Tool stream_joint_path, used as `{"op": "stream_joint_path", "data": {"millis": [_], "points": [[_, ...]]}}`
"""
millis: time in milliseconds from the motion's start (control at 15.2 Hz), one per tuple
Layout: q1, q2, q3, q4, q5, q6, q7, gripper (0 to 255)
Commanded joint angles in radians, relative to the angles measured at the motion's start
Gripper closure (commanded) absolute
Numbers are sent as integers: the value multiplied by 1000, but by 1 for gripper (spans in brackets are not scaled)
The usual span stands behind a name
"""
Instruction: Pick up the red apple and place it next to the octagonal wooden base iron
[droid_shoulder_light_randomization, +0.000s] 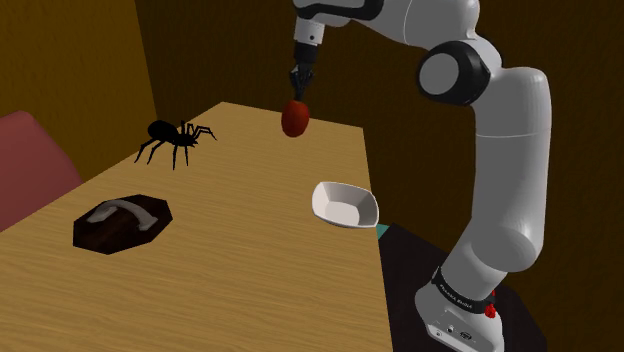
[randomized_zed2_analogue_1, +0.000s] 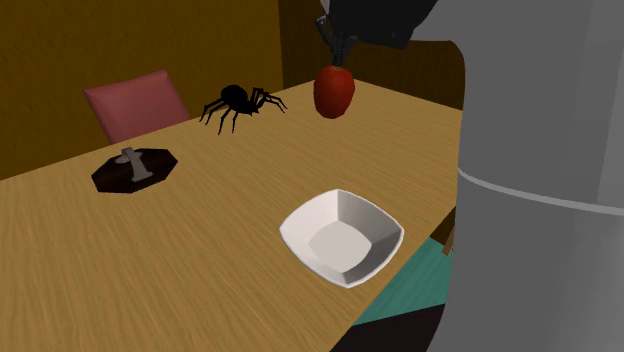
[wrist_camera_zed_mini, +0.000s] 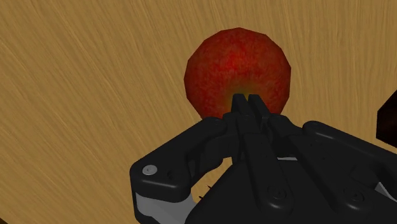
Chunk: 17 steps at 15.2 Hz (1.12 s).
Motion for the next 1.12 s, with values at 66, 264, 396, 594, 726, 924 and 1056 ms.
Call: {"op": "stream_joint_path", "data": {"millis": [66, 264, 396, 594, 726, 924, 1056], "points": [[-6, 21, 1, 74, 3, -54, 4, 255], [-13, 48, 2, 160, 8, -112, 9, 255], [-20, 73, 3, 228, 11, -155, 12, 255], [-30, 110, 5, 323, 17, -212, 18, 255], [17, 23, 9, 181, 3, -154, 50, 255], [76, -71, 21, 36, -14, -97, 105, 255], [111, -121, 32, -37, -24, -69, 144, 255]]}}
